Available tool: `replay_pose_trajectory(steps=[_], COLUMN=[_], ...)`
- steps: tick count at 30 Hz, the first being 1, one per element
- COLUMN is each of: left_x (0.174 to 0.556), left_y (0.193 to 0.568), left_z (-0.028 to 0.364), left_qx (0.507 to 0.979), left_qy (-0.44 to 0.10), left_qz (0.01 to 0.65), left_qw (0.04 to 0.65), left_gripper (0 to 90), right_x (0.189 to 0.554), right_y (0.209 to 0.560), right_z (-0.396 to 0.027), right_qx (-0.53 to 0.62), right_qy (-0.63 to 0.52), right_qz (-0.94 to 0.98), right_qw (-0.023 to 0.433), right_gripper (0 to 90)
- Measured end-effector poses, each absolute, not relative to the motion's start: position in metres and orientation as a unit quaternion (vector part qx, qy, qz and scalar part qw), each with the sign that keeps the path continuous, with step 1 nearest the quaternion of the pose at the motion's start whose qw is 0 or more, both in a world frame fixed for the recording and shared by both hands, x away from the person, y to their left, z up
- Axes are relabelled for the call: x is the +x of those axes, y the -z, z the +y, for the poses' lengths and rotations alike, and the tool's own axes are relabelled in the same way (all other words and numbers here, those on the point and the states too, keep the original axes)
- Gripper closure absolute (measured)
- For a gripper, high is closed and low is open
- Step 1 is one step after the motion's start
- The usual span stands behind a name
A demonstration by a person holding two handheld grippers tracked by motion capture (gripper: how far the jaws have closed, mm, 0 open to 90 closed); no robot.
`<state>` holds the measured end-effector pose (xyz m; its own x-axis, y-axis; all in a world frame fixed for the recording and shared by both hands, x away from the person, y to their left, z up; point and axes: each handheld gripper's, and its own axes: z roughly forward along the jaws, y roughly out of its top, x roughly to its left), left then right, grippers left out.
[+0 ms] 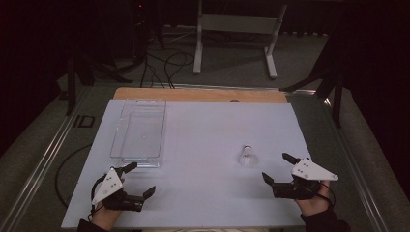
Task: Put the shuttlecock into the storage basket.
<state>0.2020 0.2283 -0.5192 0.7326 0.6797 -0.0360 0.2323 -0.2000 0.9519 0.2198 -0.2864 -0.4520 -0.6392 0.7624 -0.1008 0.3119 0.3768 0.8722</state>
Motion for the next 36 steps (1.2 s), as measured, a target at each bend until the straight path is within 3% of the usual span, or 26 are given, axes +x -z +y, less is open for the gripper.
replay_pose_trajectory(steps=[15, 36], left_x=[0.201, 0.201], left_y=[0.519, 0.518], left_z=[0.227, 0.227], left_qx=[0.750, 0.751], left_qy=[-0.202, -0.203], left_qz=[0.302, 0.300], left_qw=[0.552, 0.552], left_gripper=[0.2, 0.2], right_x=[0.233, 0.253], right_y=[0.463, 0.487], right_z=[-0.276, -0.269], right_qx=[0.372, 0.472], right_qy=[-0.374, -0.254], right_qz=[0.820, 0.835], right_qw=[0.221, 0.126], right_gripper=[7.4, 7.5])
